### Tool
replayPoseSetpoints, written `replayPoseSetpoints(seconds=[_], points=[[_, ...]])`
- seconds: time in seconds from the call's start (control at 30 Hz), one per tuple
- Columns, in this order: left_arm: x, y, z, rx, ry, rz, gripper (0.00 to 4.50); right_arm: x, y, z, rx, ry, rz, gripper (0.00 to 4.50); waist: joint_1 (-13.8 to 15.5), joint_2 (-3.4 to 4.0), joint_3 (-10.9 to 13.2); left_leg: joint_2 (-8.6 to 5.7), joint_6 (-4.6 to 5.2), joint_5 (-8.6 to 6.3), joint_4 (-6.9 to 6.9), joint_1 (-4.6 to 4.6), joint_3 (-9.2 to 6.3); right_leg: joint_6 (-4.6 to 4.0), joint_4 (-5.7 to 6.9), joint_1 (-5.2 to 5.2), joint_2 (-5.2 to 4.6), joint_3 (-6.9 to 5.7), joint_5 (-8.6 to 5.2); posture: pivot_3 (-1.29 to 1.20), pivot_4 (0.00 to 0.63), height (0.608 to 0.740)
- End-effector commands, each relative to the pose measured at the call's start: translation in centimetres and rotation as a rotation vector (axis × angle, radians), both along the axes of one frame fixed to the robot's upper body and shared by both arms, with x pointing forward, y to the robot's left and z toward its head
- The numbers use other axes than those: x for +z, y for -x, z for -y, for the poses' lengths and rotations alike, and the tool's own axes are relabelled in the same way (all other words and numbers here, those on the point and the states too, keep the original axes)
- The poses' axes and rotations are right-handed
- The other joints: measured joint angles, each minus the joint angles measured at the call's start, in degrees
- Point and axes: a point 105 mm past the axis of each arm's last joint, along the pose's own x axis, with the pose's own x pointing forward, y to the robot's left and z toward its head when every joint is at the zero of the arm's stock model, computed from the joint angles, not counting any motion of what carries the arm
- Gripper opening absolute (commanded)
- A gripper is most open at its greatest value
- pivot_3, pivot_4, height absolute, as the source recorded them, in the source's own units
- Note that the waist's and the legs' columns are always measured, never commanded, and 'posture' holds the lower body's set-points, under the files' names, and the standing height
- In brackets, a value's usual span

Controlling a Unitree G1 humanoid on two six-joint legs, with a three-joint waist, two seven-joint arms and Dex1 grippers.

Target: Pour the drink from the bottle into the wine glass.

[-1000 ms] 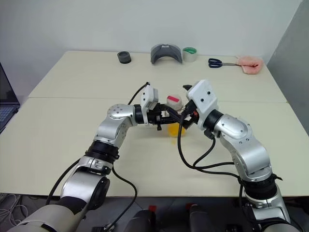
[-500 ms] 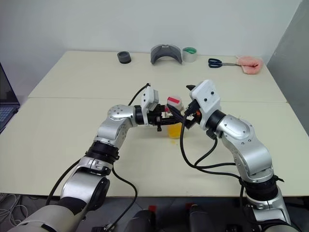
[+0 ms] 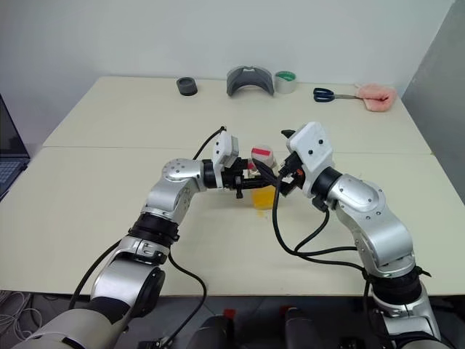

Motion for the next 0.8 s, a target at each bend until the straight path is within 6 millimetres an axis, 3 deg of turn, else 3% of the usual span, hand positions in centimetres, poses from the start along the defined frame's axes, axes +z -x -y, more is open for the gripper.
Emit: replayPoseSetpoints(seconds=[0.03,0.8], points=[[1.82,0.3,-0.09,-0.013,0.032,0.07,1.71,0.9,-0.12,1.57,-0.06,-0.013,0.033,4.5,0.0,0.0,0.0,0.0,0.0,0.0,0.0,0.0,0.0,0.0,0.0,0.0,0.0,0.0,0.0,0.0,0.15,0.74],[1.9,0.13,-0.13,-0.004,0.034,0.071,1.71,0.67,0.0,1.65,-0.058,-0.003,0.026,4.5,0.0,0.0,0.0,0.0,0.0,0.0,0.0,0.0,0.01,0.0,0.0,0.0,0.0,0.0,0.0,0.0,0.15,0.74]])
